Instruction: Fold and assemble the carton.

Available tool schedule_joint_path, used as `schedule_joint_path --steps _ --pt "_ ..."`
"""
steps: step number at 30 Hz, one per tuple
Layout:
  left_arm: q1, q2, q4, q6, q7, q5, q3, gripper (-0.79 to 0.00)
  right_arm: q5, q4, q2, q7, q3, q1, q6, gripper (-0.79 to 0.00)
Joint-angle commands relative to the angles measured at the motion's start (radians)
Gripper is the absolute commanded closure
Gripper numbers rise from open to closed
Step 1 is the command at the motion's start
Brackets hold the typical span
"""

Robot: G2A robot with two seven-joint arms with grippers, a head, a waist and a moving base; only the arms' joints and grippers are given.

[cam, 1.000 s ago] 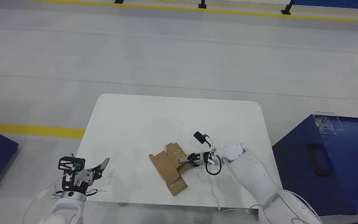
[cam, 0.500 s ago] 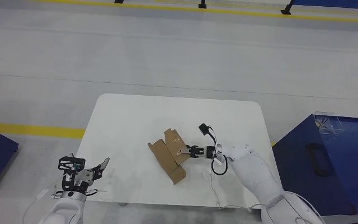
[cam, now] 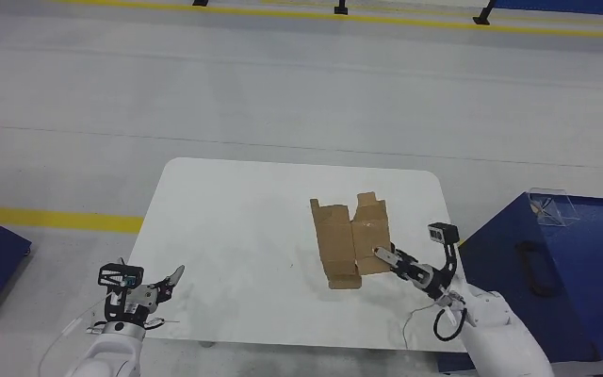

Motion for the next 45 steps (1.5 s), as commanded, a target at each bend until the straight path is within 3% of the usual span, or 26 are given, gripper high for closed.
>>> schedule_joint_path --steps 1,4,21,27,31,39,45 --pt "0.000 0.000 0.000 0.000 0.000 0.000 0.000 -0.785 0.053 -0.071 0.025 0.021 0.081 -0.093 0.021 0.000" --pt "0.000 0.000 0.000 0.000 0.000 0.000 0.000 -0.785 0.146 -0.127 0.056 0.103 0.153 -0.159 0.102 0.000" --pt "0.000 0.000 0.000 0.000 0.000 0.000 0.000 -0.785 0.163 -0.151 0.053 0.107 0.129 -0.161 0.124 0.000" --pt "0.000 0.000 0.000 0.000 0.000 0.000 0.000 -0.785 0.392 -0.205 0.027 0.158 -0.001 -0.055 0.158 0.000" --pt "0.000 0.000 0.000 0.000 0.000 0.000 0.000 -0.785 0.465 -0.281 0.013 0.195 -0.052 0.019 0.196 0.000" --pt "0.000 0.000 0.000 0.000 0.000 0.000 0.000 -0.785 0.555 -0.453 0.006 0.203 -0.030 0.056 0.304 0.000" --pt "0.000 0.000 0.000 0.000 0.000 0.000 0.000 -0.785 0.564 -0.456 0.006 0.206 -0.028 0.056 0.312 0.000"
